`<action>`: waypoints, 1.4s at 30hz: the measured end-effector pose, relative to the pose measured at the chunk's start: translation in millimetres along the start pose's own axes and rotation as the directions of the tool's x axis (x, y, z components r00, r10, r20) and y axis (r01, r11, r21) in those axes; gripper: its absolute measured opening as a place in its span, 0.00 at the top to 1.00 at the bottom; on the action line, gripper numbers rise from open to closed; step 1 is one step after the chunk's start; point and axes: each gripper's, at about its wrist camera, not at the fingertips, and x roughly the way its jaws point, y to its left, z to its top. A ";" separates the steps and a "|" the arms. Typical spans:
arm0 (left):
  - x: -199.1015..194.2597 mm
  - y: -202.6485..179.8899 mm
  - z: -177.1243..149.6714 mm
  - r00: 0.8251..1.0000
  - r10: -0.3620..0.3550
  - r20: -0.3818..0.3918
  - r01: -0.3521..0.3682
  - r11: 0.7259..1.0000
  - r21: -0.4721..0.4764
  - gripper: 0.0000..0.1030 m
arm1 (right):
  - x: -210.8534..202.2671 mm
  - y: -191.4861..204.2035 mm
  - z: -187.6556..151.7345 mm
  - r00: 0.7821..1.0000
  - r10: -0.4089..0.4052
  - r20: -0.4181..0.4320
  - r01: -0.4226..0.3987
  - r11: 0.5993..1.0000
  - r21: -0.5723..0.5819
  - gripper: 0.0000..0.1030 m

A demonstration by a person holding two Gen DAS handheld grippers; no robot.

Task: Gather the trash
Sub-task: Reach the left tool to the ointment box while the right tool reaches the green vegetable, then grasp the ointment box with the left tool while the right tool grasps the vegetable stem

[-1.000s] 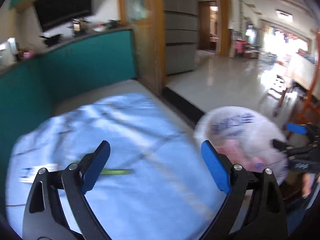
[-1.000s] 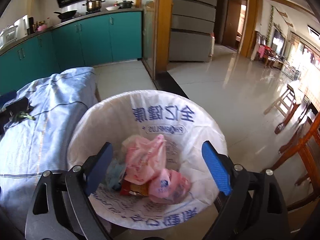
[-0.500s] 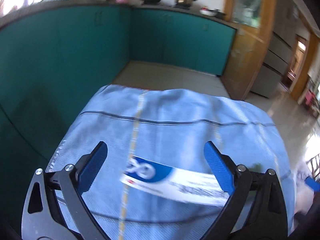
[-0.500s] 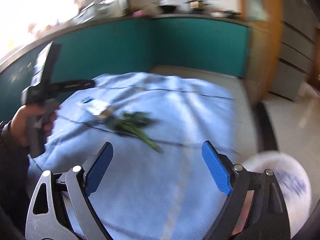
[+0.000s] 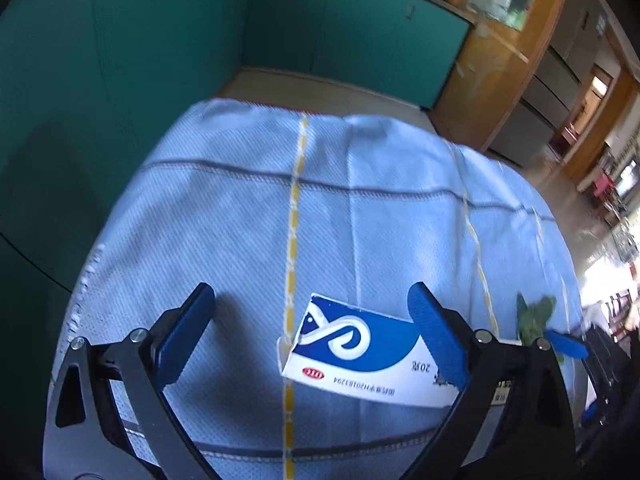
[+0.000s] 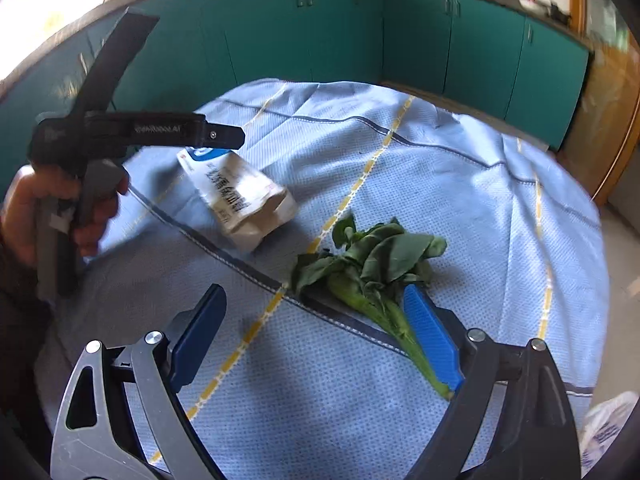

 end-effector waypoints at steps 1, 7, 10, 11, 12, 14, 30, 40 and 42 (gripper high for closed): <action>-1.6 -2.5 -3.2 1.000 0.002 0.000 -0.002 1.000 0.022 0.07 | -1.5 1.7 -1.4 1.000 -0.002 0.005 0.002 1.000 -0.008 0.15; -14.3 -25.6 -30.9 0.998 -0.032 -0.061 0.042 0.985 0.170 0.07 | -20.3 -2.1 -7.9 0.998 0.063 0.026 -0.064 0.998 0.024 0.23; -28.2 -44.5 -47.4 0.983 -0.118 -0.138 0.150 0.955 0.257 0.07 | -34.0 -0.9 -11.0 0.995 0.090 0.046 -0.092 0.995 0.027 0.23; -35.2 -49.4 -50.3 0.977 -0.154 -0.147 0.190 0.940 0.282 0.07 | -36.6 -0.7 -11.6 0.996 0.075 0.051 -0.076 0.997 0.024 0.23; -42.1 -52.5 -52.1 0.975 -0.171 -0.142 0.207 0.930 0.304 0.07 | -38.7 -1.0 -12.0 0.997 0.051 0.056 -0.053 0.998 0.020 0.23; -58.0 -55.2 -55.2 0.978 -0.182 -0.106 0.208 0.913 0.350 0.07 | -39.1 -5.4 -12.4 0.998 -0.007 0.062 0.005 1.000 0.028 0.23; -50.8 -24.3 -47.9 0.994 -0.094 -0.054 0.104 0.963 0.250 0.07 | -20.5 -6.0 -16.8 0.999 -0.035 -0.021 0.035 0.999 0.024 0.73; -48.0 -42.8 -62.2 0.970 -0.199 -0.140 0.218 0.966 0.136 0.07 | -59.4 -3.4 -40.9 0.992 -0.123 0.001 0.123 0.992 0.017 0.81; -41.3 -42.6 -63.4 0.974 -0.172 -0.144 0.188 0.977 0.102 0.07 | -61.4 -4.7 -49.8 0.991 -0.132 -0.011 0.132 0.991 0.029 0.81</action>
